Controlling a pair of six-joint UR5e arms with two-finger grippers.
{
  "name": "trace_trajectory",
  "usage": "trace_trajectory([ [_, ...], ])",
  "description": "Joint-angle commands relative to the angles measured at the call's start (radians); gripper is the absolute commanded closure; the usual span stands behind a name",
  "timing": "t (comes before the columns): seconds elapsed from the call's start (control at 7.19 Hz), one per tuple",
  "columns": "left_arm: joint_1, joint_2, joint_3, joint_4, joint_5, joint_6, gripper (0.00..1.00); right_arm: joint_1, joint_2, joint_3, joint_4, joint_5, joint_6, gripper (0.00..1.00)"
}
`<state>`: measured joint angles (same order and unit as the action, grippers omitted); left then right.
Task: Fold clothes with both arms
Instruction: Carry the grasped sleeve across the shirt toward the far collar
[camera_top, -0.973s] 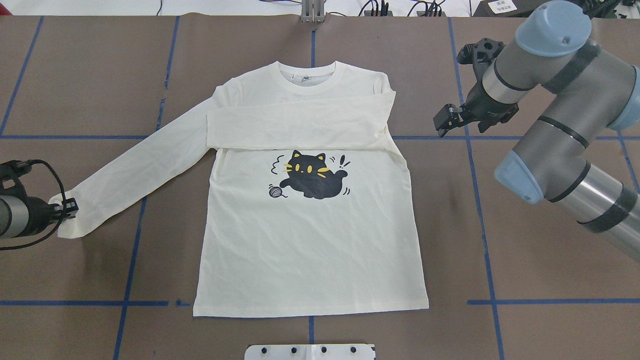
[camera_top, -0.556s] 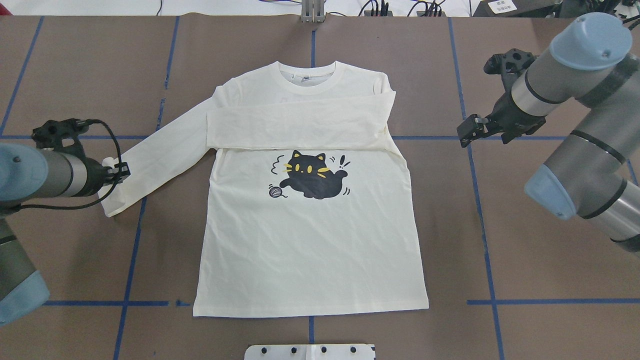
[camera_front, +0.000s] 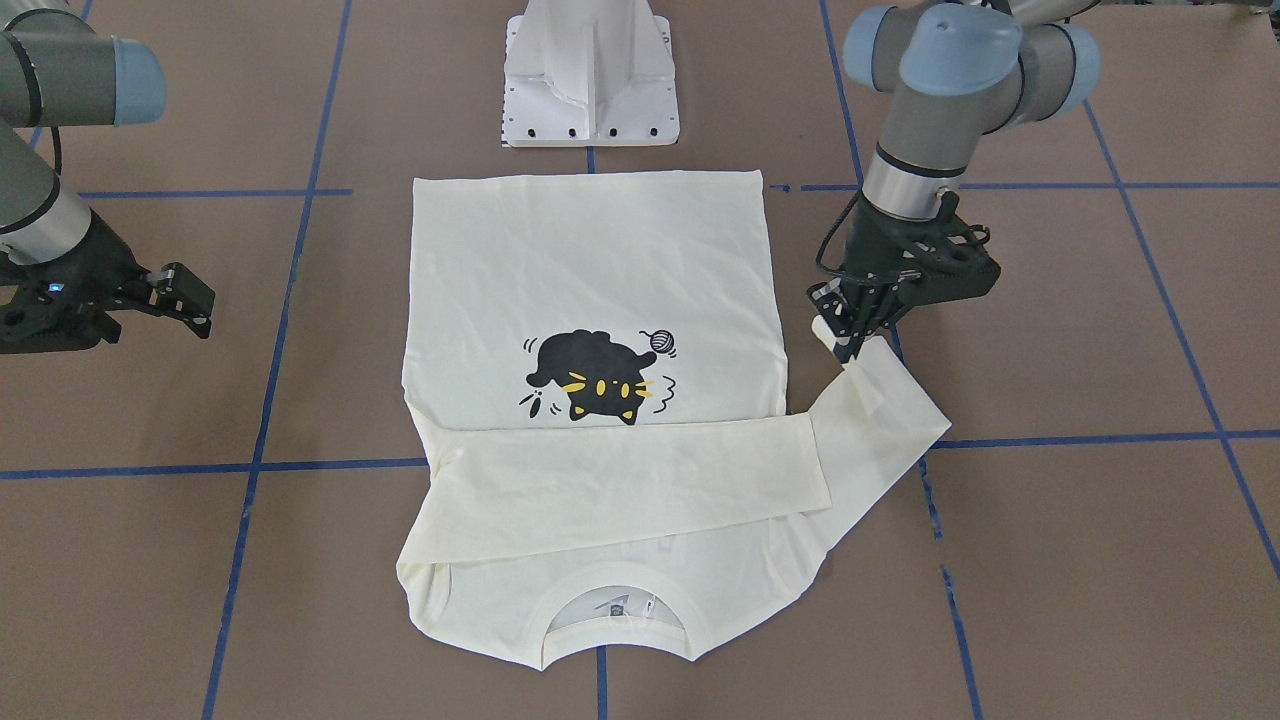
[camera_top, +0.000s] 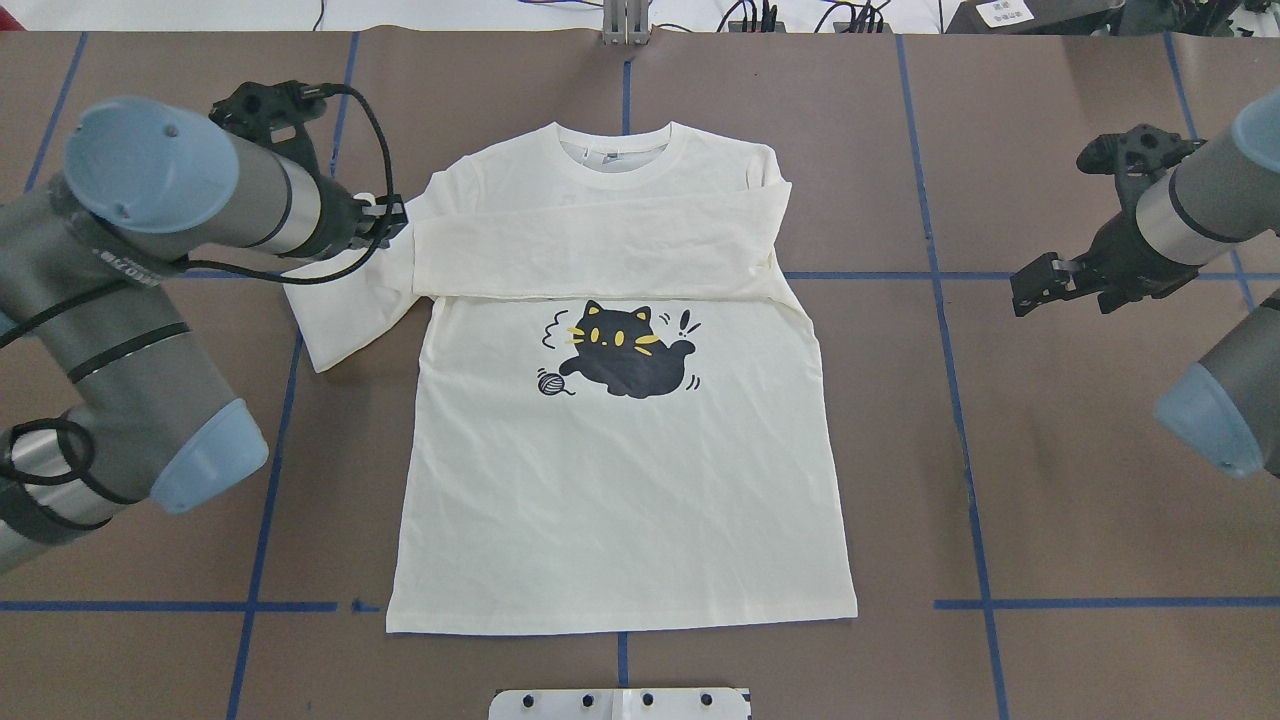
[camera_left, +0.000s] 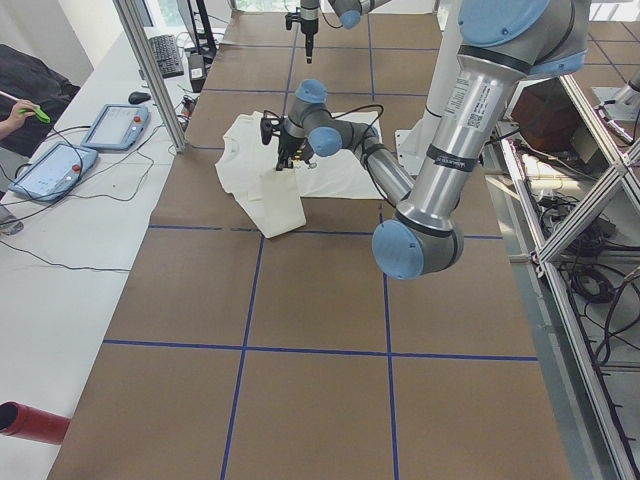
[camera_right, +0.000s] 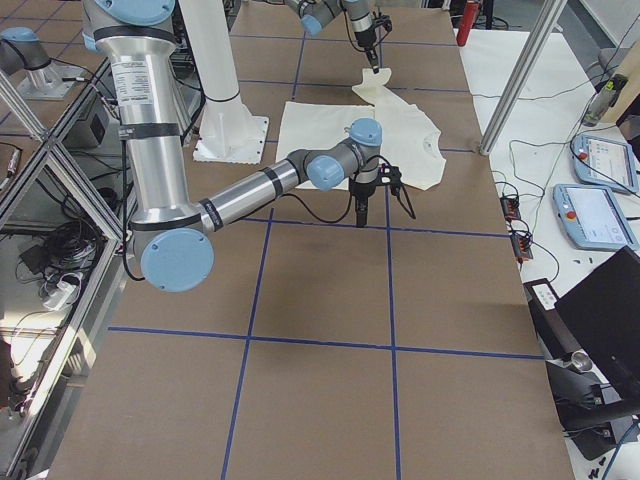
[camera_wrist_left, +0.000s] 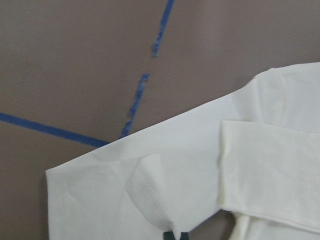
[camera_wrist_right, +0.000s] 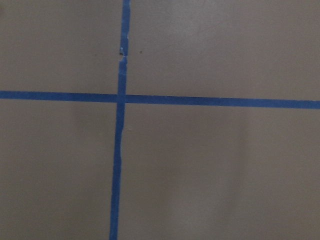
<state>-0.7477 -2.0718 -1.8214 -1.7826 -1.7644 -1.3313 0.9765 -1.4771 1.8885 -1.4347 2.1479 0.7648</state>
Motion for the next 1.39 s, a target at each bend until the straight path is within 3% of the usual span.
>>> trace_trajectory([
  [0.0,-0.002,-0.256,0.146,-0.014,-0.006,-0.046,1.0,0.025,-0.065,0.0,0.066,0.003,0.001,0.0],
  [0.28,0.002,-0.478,0.409,-0.158,-0.007,-0.156,1.0,0.025,-0.065,-0.008,0.066,0.001,0.001,0.0],
  [0.42,0.017,-0.528,0.513,-0.225,-0.006,-0.189,1.0,0.025,-0.065,-0.012,0.066,0.001,0.001,0.0],
  [0.83,0.047,-0.557,0.603,-0.279,-0.003,-0.198,1.0,0.024,-0.063,-0.017,0.066,0.001,0.005,0.0],
  [1.11,0.103,-0.652,0.745,-0.308,0.008,-0.245,1.0,0.025,-0.057,-0.019,0.066,0.001,0.005,0.0],
  [1.25,0.149,-0.675,0.831,-0.384,0.081,-0.273,1.0,0.025,-0.052,-0.02,0.066,0.0,0.005,0.0],
])
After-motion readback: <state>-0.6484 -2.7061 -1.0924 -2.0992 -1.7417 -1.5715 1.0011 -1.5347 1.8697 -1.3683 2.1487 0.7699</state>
